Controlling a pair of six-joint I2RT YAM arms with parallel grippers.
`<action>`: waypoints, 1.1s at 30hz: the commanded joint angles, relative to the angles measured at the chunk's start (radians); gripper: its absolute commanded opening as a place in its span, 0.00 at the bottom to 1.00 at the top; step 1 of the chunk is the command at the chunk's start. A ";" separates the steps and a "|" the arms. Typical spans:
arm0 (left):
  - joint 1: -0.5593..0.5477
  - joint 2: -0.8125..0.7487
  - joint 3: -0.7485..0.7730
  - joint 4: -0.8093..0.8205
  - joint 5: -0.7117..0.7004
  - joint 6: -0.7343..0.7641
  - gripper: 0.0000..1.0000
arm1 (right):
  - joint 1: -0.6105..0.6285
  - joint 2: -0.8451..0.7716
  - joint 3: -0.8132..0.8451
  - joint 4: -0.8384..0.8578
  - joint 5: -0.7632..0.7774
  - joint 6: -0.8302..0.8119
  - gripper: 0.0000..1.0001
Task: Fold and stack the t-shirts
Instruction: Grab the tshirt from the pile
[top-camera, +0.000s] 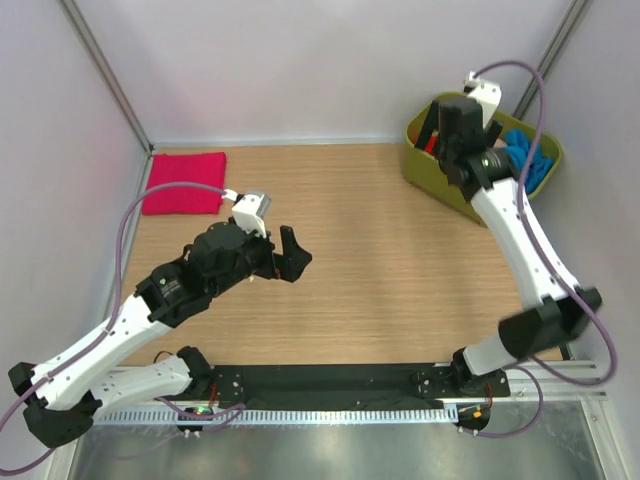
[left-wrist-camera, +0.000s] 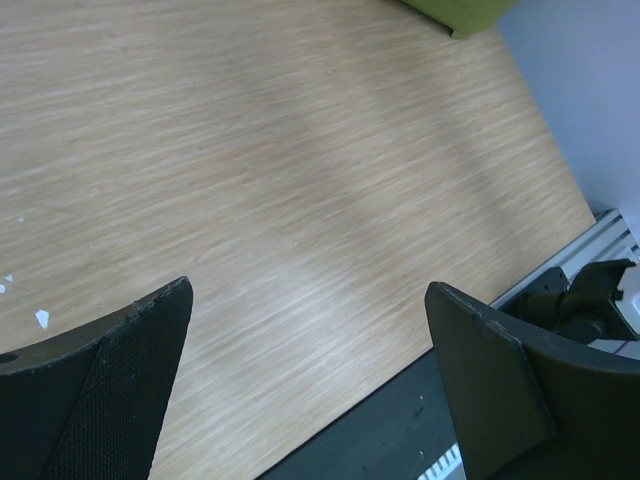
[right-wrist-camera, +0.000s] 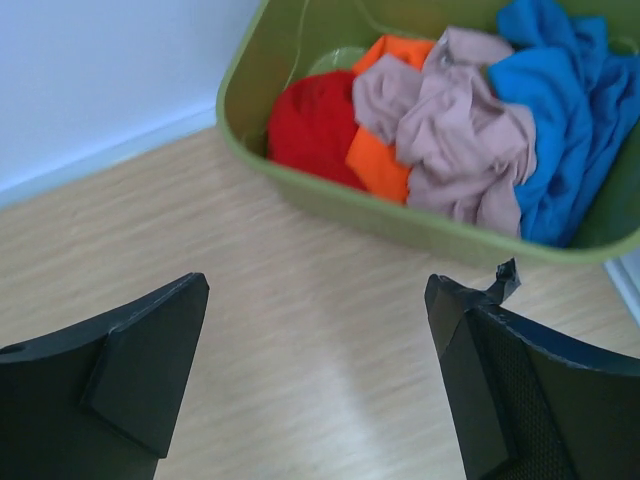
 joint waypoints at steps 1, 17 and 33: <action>0.000 -0.021 -0.034 0.044 0.026 -0.061 1.00 | -0.125 0.228 0.241 -0.007 0.083 -0.102 0.97; -0.001 0.042 -0.081 0.124 0.039 -0.118 0.97 | -0.448 0.651 0.444 0.049 -0.246 -0.066 0.80; 0.000 0.140 -0.031 0.117 0.054 -0.092 0.97 | -0.488 0.712 0.545 0.169 -0.395 -0.099 0.01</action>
